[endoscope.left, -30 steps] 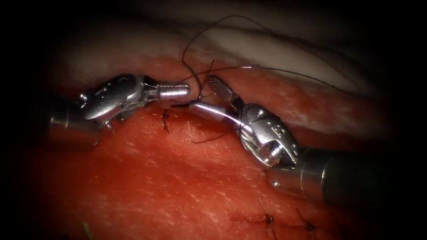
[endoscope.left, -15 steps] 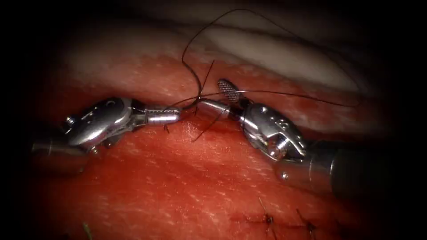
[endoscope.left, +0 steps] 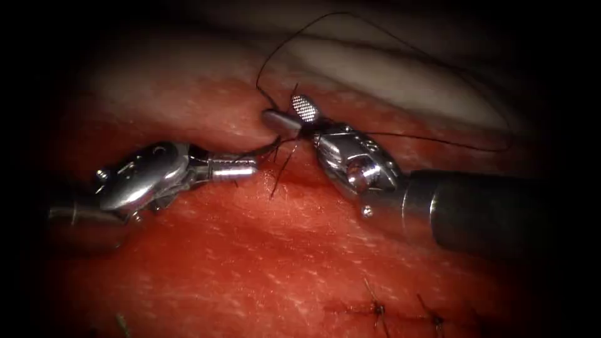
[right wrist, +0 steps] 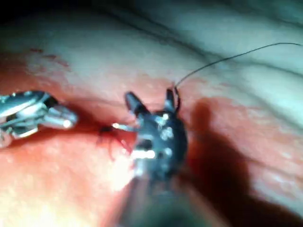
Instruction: Wound Closure
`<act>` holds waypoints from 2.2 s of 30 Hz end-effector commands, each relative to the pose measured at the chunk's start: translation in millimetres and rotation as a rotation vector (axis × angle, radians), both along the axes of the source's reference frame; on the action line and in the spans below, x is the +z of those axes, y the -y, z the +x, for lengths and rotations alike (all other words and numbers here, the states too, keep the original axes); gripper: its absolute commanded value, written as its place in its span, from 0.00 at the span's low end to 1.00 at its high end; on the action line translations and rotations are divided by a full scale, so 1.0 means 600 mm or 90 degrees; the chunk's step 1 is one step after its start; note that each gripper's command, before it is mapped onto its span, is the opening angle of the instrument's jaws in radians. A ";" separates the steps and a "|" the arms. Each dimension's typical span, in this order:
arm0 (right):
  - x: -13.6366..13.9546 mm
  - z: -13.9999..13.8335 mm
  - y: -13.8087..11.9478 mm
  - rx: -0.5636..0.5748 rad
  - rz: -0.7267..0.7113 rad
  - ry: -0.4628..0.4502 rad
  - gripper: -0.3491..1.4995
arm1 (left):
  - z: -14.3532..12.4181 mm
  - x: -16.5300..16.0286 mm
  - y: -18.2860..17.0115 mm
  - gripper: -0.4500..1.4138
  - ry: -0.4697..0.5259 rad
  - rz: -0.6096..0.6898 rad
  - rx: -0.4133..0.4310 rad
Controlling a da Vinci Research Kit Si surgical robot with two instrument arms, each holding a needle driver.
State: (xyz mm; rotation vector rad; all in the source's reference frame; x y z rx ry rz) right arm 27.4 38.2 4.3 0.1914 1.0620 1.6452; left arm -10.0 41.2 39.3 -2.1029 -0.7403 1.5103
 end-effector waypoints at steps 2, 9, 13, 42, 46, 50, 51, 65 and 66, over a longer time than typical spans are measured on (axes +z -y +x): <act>0.0037 0.0004 -0.0003 -0.001 0.012 0.003 0.65 | -0.0006 0.0009 0.0011 0.05 0.002 0.000 0.002; 0.0049 0.0006 -0.0005 0.003 0.018 -0.003 0.65 | -0.0005 0.0013 0.0007 0.05 0.003 -0.001 0.003; 0.0049 0.0025 -0.0006 -0.004 0.024 -0.022 0.64 | -0.0004 0.0013 0.0007 0.05 0.004 -0.001 0.004; -0.0101 0.0030 0.0070 -0.015 0.062 -0.041 0.00 | 0.0057 0.0255 -0.0339 0.05 -0.190 -0.011 -0.070; -0.0107 0.0029 0.0084 -0.018 0.059 -0.039 0.00 | 0.0028 0.0267 -0.0400 0.05 -0.207 -0.033 -0.075; -0.0118 0.0024 0.0100 -0.021 0.057 -0.038 0.00 | -0.0002 0.0270 -0.0460 0.05 -0.226 -0.065 -0.079; -0.0120 0.0023 0.0103 -0.021 0.057 -0.037 0.00 | -0.0006 0.0270 -0.0469 0.05 -0.229 -0.067 -0.081; -0.0146 0.0010 0.0139 -0.033 0.047 -0.030 0.00 | -0.0076 0.0318 -0.0604 0.05 -0.284 -0.107 -0.090; -0.0149 0.0010 0.0144 -0.034 0.044 -0.027 0.00 | -0.0079 0.0326 -0.0611 0.05 -0.290 -0.108 -0.090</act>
